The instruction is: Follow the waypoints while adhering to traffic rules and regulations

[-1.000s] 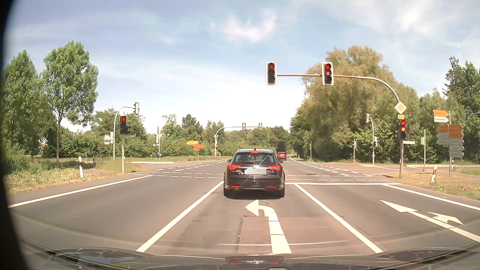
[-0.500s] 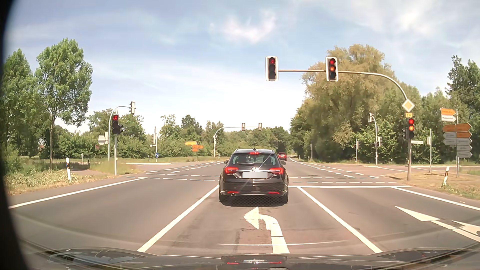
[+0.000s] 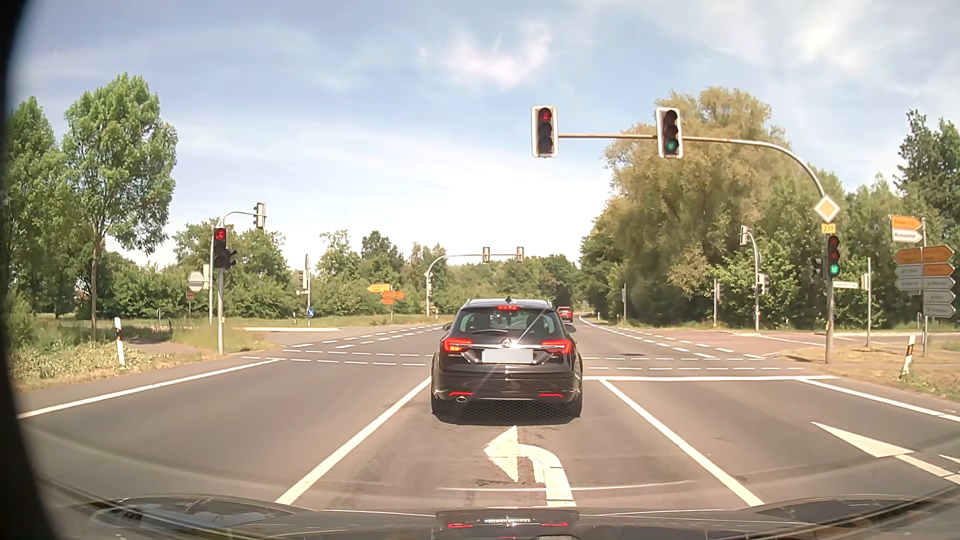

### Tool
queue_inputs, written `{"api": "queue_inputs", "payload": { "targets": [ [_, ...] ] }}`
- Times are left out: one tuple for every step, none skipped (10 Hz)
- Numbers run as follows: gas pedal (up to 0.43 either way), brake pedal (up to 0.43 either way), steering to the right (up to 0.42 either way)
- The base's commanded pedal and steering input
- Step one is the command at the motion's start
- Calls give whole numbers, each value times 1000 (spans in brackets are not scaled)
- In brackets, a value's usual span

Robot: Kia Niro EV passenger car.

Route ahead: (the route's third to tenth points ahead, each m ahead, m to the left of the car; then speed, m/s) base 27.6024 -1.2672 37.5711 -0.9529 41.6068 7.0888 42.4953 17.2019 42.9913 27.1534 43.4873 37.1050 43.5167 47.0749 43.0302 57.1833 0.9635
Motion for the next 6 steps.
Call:
{"api": "queue_inputs", "payload": {
  "targets": [
    [0,0,5],
    [0,0,5],
    [0,0,4],
    [0,0,5],
    [0,0,5],
    [0,0,4]
  ]
}}
